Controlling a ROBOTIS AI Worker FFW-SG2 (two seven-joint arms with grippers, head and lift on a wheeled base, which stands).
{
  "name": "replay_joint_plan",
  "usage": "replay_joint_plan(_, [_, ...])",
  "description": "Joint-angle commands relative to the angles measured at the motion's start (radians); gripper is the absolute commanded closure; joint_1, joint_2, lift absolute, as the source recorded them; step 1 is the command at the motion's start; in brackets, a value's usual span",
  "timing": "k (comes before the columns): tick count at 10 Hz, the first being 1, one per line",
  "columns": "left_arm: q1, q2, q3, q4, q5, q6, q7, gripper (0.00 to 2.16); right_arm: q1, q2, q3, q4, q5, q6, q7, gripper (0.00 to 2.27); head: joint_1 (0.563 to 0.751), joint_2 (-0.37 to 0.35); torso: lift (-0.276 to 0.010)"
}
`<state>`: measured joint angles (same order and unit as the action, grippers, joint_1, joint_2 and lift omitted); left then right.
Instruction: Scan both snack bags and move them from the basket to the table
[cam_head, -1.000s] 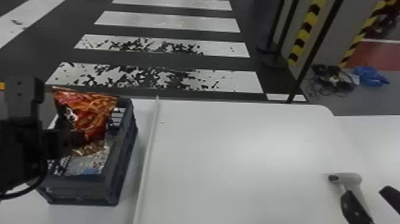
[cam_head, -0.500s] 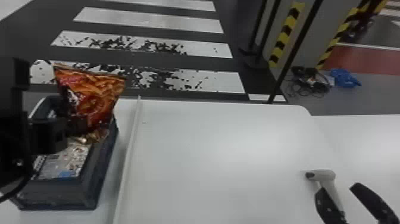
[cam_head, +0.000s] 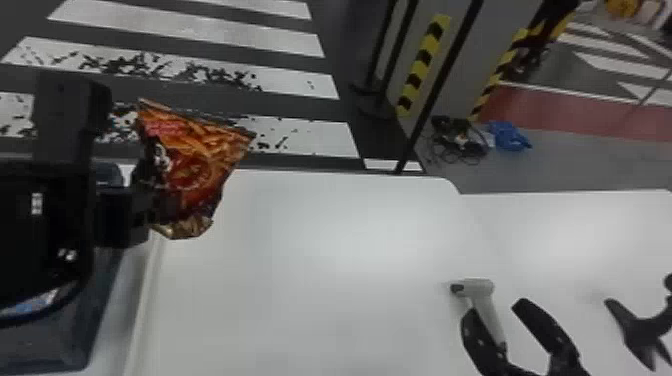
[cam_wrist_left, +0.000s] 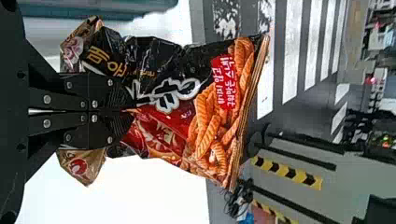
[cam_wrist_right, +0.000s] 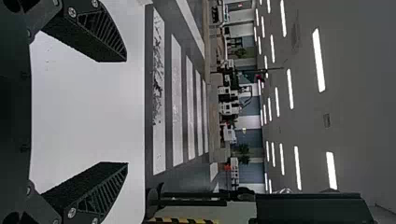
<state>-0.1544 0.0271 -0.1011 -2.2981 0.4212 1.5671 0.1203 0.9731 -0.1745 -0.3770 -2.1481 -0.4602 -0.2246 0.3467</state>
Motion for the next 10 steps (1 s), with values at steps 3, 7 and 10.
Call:
replay_joint_plan(3, [-0.024, -0.03, -0.216, 0.164, -0.09, 0.004, -0.041, 1.66, -0.007, 0.007, 0.021, -0.001, 0.008, 0.0, 0.0, 0.13, 0.695, -0.35, -0.098])
replay_joint_plan(7, [-0.016, -0.03, -0.31, 0.401, -0.168, 0.004, -0.18, 1.66, -0.01, 0.007, 0.024, -0.003, 0.011, 0.0, 0.0, 0.13, 0.695, -0.35, -0.098])
replay_joint_plan(10, [-0.016, -0.03, -0.344, 0.488, -0.196, -0.098, -0.217, 1.66, -0.011, 0.006, 0.03, -0.003, 0.008, 0.0, 0.0, 0.13, 0.695, -0.35, -0.098])
